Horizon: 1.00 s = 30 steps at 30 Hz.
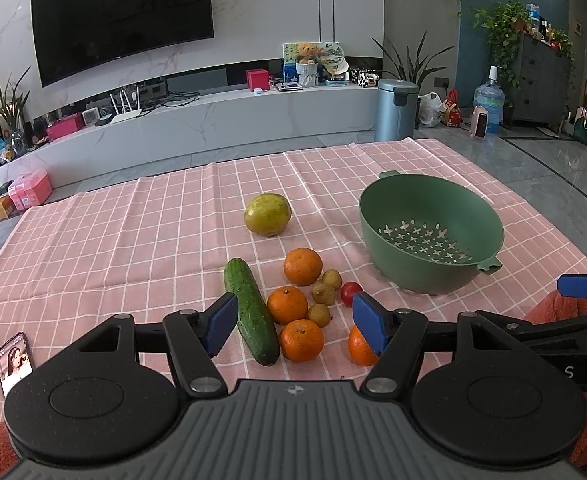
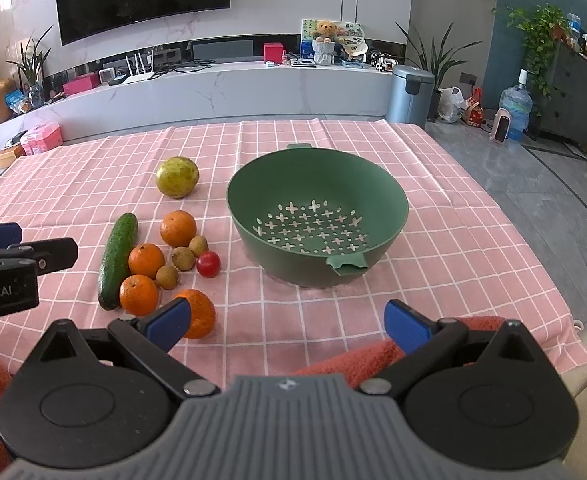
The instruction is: Organize fruits
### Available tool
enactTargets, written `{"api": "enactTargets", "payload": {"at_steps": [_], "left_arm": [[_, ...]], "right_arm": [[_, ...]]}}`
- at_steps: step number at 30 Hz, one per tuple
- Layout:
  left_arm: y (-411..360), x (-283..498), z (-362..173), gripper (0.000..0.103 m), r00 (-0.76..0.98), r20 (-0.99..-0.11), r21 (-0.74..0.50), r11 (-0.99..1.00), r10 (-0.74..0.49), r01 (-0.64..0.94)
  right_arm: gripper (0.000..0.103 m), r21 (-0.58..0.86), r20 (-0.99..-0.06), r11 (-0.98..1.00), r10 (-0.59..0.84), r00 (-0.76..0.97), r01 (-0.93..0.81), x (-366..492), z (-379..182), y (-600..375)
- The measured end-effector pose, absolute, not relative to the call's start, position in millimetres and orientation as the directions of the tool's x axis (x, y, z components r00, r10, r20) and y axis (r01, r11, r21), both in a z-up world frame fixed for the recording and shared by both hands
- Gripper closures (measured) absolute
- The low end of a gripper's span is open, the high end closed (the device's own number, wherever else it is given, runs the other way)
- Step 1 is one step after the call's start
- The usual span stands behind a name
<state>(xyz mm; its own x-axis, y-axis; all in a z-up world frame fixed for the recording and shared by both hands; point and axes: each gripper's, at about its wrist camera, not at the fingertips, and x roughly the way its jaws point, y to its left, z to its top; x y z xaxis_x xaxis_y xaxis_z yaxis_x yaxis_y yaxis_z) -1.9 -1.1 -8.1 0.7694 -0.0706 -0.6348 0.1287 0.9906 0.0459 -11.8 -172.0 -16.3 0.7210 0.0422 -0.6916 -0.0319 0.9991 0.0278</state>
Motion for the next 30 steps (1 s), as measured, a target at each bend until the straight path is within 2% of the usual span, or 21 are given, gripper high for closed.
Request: {"api": "enactTargets", "payload": {"at_steps": [25, 30], "left_arm": [[0, 1, -7, 0.025, 0.760, -0.646, 0.036, 0.991, -0.072, 0.125], [10, 8, -11, 0.027, 0.738, -0.666, -0.021, 0.992, -0.108, 0.126]], "right_arm": [[0.004, 0.050, -0.700, 0.998, 0.061, 0.712, -0.037, -8, -20, -172], [0.005, 0.099, -0.672, 0.993, 0.119, 0.731, -0.070, -3, -23, -172]]}}
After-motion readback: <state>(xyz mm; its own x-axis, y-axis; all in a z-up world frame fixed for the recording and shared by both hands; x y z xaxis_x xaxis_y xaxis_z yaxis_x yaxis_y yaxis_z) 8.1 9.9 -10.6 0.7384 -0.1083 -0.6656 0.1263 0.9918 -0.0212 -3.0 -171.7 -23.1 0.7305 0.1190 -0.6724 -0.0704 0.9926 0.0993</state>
